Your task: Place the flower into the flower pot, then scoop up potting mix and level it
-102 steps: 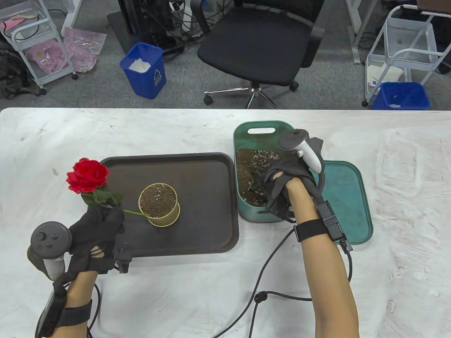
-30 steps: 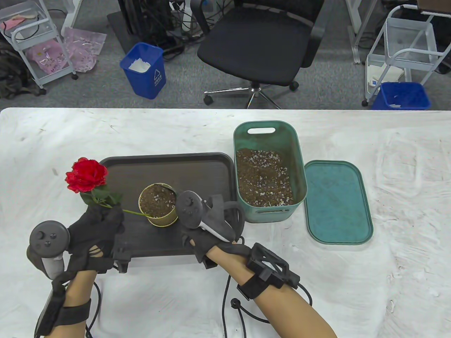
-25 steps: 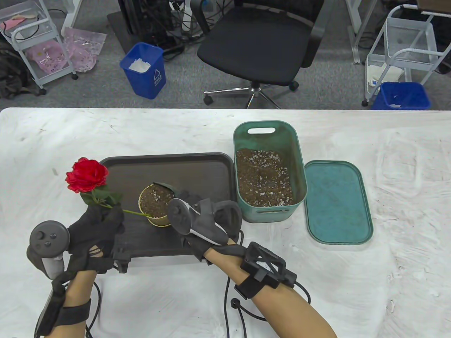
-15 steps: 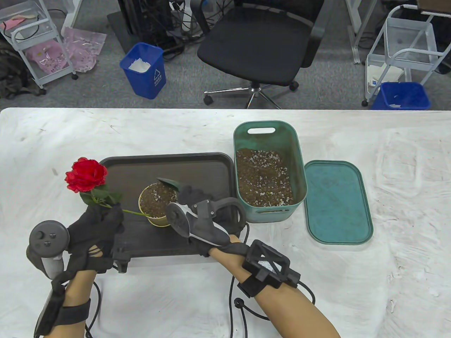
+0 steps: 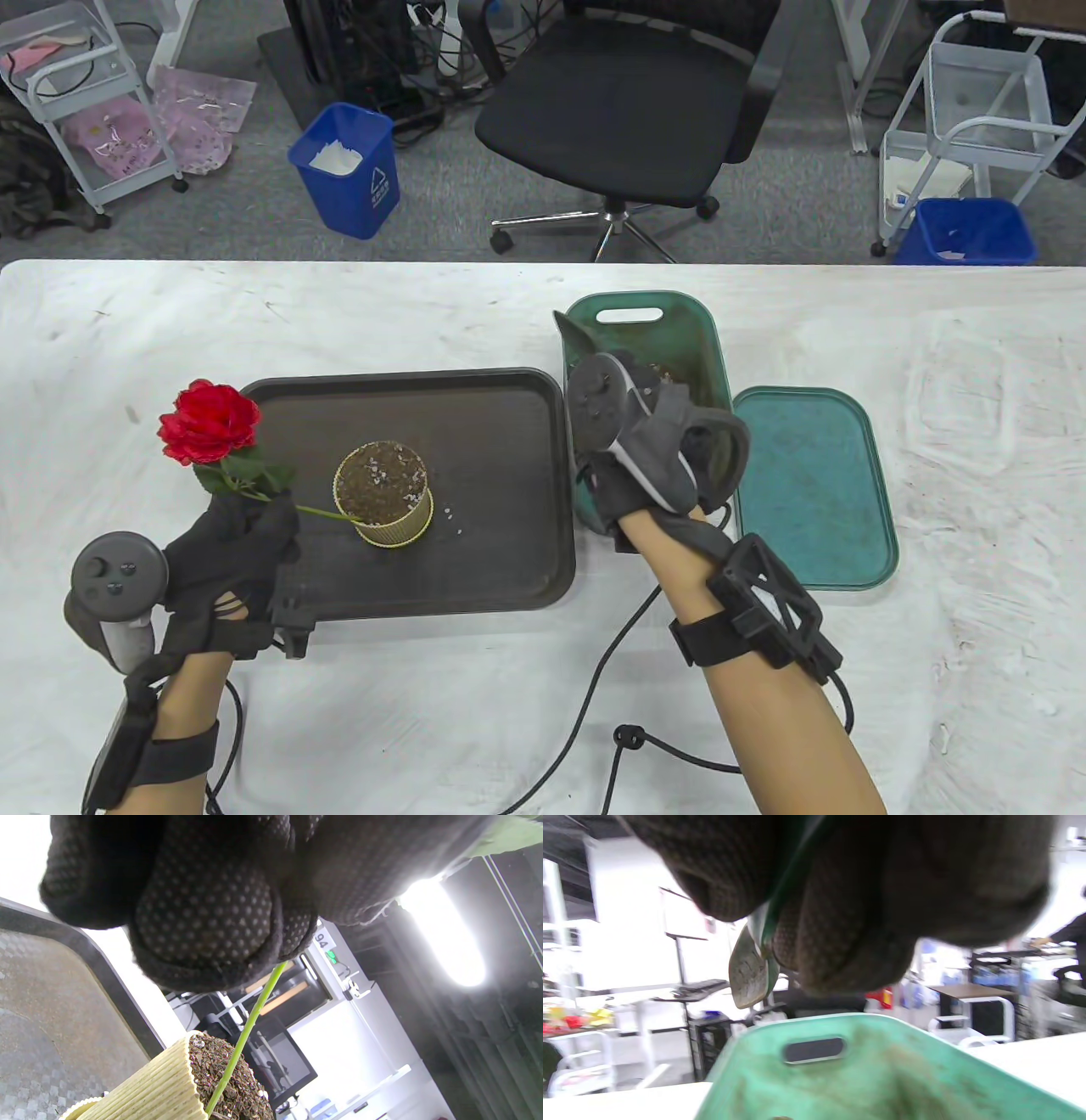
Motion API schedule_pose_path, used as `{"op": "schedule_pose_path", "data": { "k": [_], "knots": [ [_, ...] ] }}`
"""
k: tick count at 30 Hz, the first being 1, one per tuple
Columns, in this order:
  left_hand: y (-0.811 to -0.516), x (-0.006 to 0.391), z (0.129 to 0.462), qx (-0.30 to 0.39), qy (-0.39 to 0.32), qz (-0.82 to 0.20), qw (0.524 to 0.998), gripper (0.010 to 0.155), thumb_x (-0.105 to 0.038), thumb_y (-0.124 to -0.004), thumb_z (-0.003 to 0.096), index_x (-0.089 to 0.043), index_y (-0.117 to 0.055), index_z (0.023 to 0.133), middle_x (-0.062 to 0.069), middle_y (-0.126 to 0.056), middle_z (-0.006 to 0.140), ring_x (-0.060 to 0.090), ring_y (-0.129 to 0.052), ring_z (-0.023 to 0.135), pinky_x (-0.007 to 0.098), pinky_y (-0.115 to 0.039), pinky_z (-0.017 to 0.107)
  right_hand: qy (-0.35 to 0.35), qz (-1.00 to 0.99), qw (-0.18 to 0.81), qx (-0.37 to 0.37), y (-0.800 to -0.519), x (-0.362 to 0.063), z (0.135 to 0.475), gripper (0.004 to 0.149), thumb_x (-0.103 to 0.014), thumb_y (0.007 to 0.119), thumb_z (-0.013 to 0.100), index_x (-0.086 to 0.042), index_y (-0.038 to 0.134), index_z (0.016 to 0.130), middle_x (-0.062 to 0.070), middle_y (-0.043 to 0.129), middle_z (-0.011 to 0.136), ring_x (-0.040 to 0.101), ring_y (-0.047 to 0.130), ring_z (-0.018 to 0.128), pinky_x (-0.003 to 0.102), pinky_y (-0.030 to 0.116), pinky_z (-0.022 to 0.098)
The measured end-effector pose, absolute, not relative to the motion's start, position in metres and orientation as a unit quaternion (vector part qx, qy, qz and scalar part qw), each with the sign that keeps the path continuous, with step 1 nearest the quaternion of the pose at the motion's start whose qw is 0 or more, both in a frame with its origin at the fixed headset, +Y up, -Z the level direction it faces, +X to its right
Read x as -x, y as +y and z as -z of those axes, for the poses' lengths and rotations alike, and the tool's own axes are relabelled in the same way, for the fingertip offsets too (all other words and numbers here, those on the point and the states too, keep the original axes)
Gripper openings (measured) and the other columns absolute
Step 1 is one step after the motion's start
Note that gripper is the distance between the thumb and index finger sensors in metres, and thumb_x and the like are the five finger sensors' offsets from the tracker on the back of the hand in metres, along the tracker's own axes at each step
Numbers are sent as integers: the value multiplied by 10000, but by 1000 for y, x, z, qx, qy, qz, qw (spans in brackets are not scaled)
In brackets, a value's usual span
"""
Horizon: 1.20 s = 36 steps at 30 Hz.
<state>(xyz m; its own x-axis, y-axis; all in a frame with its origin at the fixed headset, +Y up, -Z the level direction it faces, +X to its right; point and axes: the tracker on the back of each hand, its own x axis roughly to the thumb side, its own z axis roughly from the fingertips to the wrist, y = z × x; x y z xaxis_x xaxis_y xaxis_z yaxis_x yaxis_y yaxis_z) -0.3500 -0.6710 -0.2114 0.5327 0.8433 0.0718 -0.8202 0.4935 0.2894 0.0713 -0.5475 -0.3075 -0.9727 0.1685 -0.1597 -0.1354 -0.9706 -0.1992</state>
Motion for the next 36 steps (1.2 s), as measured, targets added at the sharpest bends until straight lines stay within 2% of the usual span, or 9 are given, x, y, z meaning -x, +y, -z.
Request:
{"op": "schedule_pose_path", "data": {
  "k": [1, 7, 13, 18, 25, 27, 36],
  "knots": [
    [-671, 350, 211, -146, 39, -481, 864, 453, -451, -891, 388, -193, -889, 761, -34, -1037, 578, 152, -1131, 229, 349, -965, 280, -81, -989, 72, 97, -549, -76, 313, 525, -298, 834, 382, -83, 790, 859, 141, 1001, 631, 287, 1061, 271, 403, 933, 141],
    [-672, 350, 211, -149, 39, -478, 865, 453, -452, -890, 387, -194, -889, 759, -35, -1037, 578, 152, -1131, 229, 349, -965, 280, 135, -978, 10, 159, -590, -95, 364, 524, -292, 820, 397, -87, 774, 877, 146, 987, 657, 301, 1052, 298, 409, 924, 169],
    [-672, 350, 211, -148, 42, -480, 864, 454, -452, -890, 387, -194, -888, 761, -34, -1036, 579, 151, -1131, 230, 348, -965, 281, 258, -953, -2, 158, -617, -100, 374, 511, -310, 803, 410, -81, 793, 866, 151, 1000, 611, 269, 1041, 239, 378, 912, 118],
    [-672, 350, 211, -146, 42, -481, 863, 453, -452, -890, 388, -193, -888, 760, -35, -1037, 577, 151, -1130, 230, 348, -965, 281, 307, -940, 31, 146, -621, -103, 373, 494, -317, 795, 416, -76, 819, 847, 153, 1014, 564, 250, 1032, 188, 364, 901, 79],
    [-672, 349, 211, -146, 40, -481, 863, 454, -452, -889, 388, -194, -888, 761, -34, -1036, 579, 151, -1131, 231, 349, -965, 281, 356, -914, 136, 136, -629, -117, 375, 506, -321, 788, 411, -28, 825, 822, 161, 1021, 515, 220, 1031, 140, 340, 902, 35],
    [-671, 349, 211, -146, 40, -482, 863, 453, -452, -890, 388, -194, -888, 761, -35, -1036, 579, 152, -1131, 230, 349, -965, 281, 370, -897, 204, 128, -633, -124, 373, 508, -322, 781, 415, -25, 818, 825, 158, 1018, 517, 213, 1032, 142, 334, 904, 35],
    [-671, 348, 211, -145, 36, -482, 863, 453, -452, -890, 388, -195, -887, 761, -36, -1036, 579, 152, -1131, 230, 349, -965, 280, 348, -856, 353, 149, -643, -142, 363, 527, -326, 771, 422, -4, 781, 840, 158, 1004, 547, 208, 1047, 168, 317, 922, 47]
  ]
}}
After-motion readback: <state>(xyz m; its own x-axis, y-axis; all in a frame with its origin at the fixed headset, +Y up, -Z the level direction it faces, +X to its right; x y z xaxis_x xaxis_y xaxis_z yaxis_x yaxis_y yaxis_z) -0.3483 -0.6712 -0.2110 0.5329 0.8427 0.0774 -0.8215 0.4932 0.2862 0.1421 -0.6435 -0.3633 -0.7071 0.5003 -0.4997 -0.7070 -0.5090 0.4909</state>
